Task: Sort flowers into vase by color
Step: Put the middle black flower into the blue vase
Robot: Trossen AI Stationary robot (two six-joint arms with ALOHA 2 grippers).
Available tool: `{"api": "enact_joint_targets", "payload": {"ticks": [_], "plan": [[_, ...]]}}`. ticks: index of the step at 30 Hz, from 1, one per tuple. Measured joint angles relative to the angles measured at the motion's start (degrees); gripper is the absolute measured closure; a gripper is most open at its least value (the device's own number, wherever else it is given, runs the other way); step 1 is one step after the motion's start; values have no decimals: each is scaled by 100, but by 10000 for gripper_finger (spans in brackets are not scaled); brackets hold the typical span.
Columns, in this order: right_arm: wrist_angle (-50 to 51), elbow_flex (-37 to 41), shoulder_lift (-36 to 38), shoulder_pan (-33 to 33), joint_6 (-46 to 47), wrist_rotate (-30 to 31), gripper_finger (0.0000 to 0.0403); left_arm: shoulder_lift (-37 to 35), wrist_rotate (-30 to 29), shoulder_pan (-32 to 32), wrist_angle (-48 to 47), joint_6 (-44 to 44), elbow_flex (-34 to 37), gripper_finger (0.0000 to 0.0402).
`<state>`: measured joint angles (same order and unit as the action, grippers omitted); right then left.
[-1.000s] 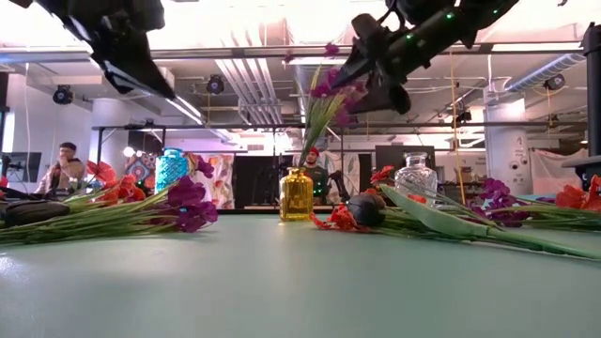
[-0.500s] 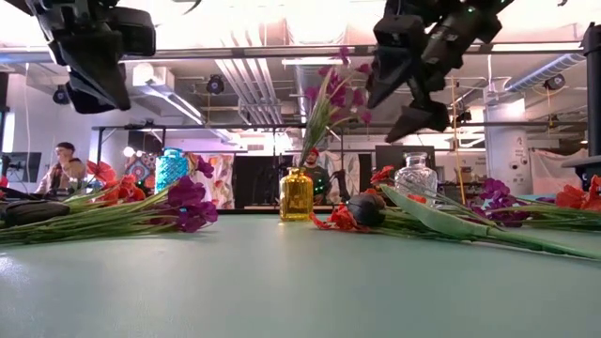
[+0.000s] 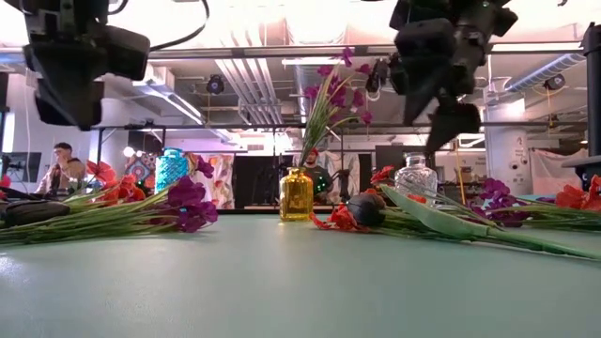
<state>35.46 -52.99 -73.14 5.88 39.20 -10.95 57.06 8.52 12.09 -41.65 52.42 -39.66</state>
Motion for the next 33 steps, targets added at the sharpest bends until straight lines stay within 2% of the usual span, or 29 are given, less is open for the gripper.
{"api": "enact_joint_targets", "payload": {"ticks": [6,11,18,24,28,33], "plan": [[186,0,0,-394,227,42,62,341,-81,436,3,588,0,400],[154,0,-1,-656,282,197,62,649,-311,550,157,728,0,381],[154,0,-2,-910,480,263,62,819,-291,589,304,796,0,352],[172,-1,-2,-1296,807,199,62,792,-39,850,303,1107,0,340],[173,-1,-2,-1537,1024,200,62,873,-47,1240,303,1995,0,339],[169,-2,-2,-1717,1192,201,62,971,0,2041,305,2989,0,339]]}}
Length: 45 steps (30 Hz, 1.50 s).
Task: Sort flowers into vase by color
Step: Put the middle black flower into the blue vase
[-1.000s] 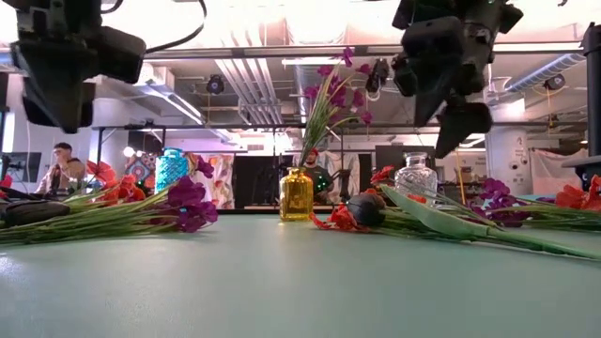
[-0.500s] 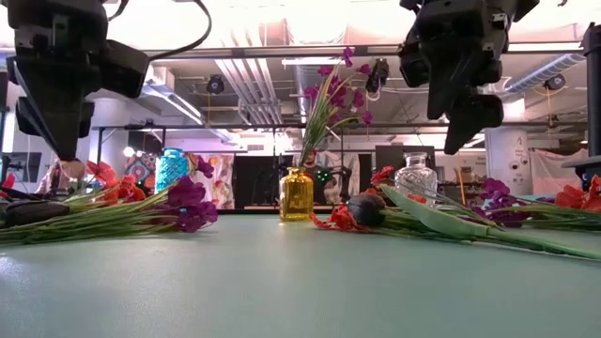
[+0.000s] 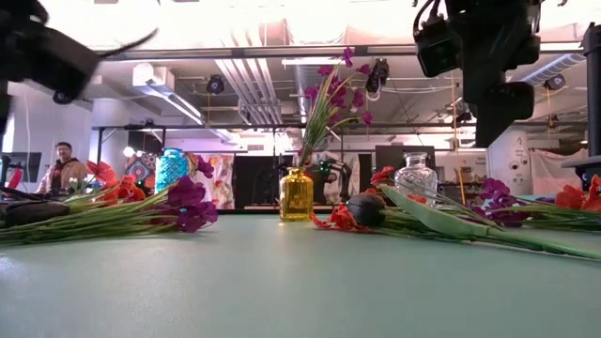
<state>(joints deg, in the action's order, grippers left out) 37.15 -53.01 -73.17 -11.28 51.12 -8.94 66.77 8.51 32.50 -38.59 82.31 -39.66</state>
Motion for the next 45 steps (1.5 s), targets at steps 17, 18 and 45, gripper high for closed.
{"api": "enact_joint_targets", "payload": {"ticks": [17,18,45], "plan": [[-15,0,-2,-126,80,257,62,941,-751,1254,66,2089,0,339],[-15,0,-2,-156,81,260,62,1022,-752,1258,105,2089,0,339],[-20,0,-2,-462,6,618,62,1816,-756,1297,246,2045,-16,275]]}}
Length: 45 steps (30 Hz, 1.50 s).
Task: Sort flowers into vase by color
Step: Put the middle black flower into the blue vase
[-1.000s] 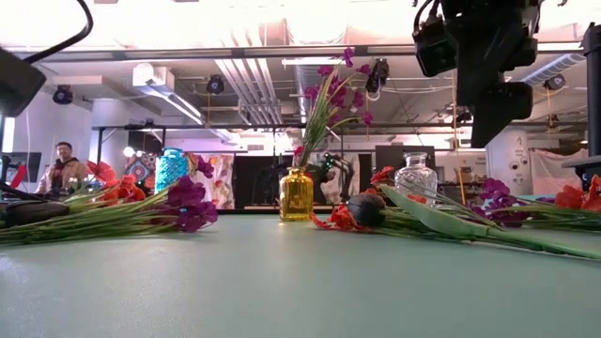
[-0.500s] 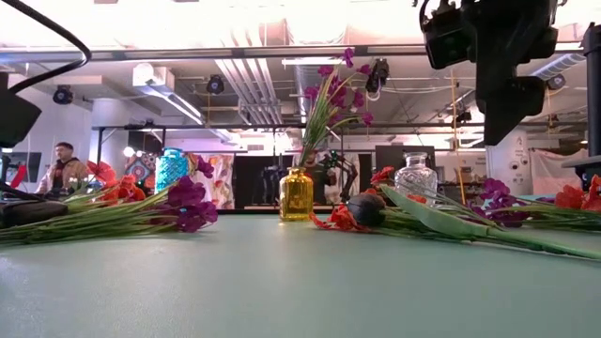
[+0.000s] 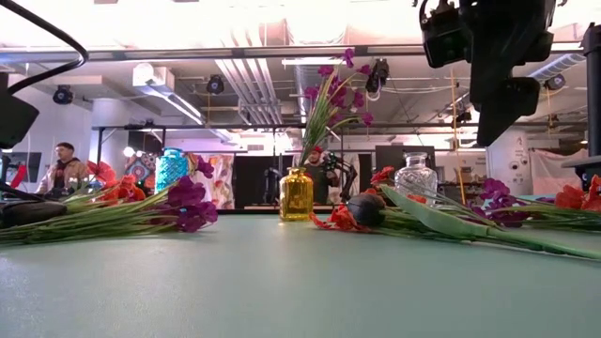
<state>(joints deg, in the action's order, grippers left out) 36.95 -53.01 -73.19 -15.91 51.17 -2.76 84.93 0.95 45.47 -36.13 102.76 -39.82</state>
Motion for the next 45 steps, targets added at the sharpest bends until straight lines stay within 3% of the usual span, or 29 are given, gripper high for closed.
{"api": "enact_joint_targets", "payload": {"ticks": [12,22,29,33,36,45], "plan": [[0,0,0,-36,-102,146,62,-67,-61,0,43,-45,-36,396],[-40,0,0,-36,-281,431,62,-178,-57,-2,-295,-386,-491,401],[-214,0,0,-36,-469,488,62,-236,-173,-15,-1871,-678,-1317,401],[-366,0,0,-36,-618,594,62,-247,-681,-22,-2657,-973,-1979,401],[-466,0,0,-36,-753,662,62,-251,-1385,-26,-2691,-1572,-2490,402],[-963,0,0,-36,-1115,757,62,-258,-3467,-61,-1593,-5157,-3861,401]]}}
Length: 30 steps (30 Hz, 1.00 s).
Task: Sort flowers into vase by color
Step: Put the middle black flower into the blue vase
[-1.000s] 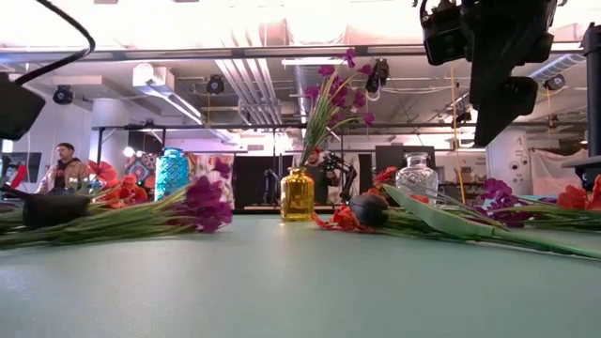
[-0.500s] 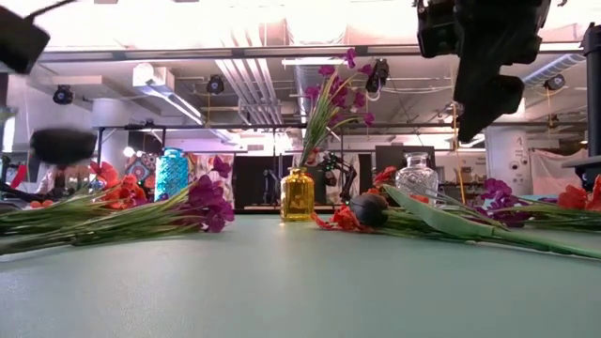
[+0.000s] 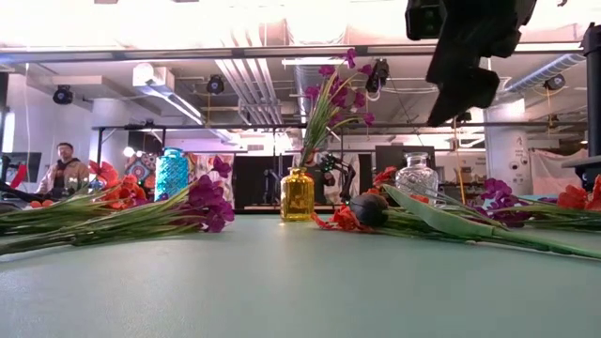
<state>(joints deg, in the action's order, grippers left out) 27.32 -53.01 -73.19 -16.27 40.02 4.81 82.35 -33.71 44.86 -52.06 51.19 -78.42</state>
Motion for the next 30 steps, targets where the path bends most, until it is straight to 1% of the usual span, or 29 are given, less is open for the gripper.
{"api": "enact_joint_targets", "payload": {"ticks": [3,6,9,12,15,18,21,23,25,27,30], "plan": [[-166,0,0,0,-95,35,62,0,-682,-74,149,-1064,-278,401],[-313,-2,0,0,-224,76,62,-30,-1486,-192,132,-1777,-364,401],[-397,-2,0,0,-351,165,62,-155,-1783,-438,136,-2244,-333,401],[-435,-2,0,0,-370,263,62,-384,-1954,-730,156,-2489,-185,401],[-434,-2,0,2,-405,450,62,-750,-2057,-1030,170,-2547,137,401],[-453,-2,0,2,-429,609,62,-1222,-2296,-1304,443,-2598,688,401],[-580,-2,0,2,-535,731,62,-1751,-2547,-1586,886,-3027,1351,401],[-652,-2,0,4,-639,736,62,-2113,-2634,-1789,1478,-3707,1785,401],[-763,-2,0,4,-691,739,62,-2457,-2629,-2024,2432,-4661,2215,401],[-862,-2,0,4,-717,751,62,-2789,-2478,-2298,3659,-5792,2673,401],[-964,-2,0,4,-768,907,62,-3236,-2042,-2830,5734,-7644,3396,401]]}}
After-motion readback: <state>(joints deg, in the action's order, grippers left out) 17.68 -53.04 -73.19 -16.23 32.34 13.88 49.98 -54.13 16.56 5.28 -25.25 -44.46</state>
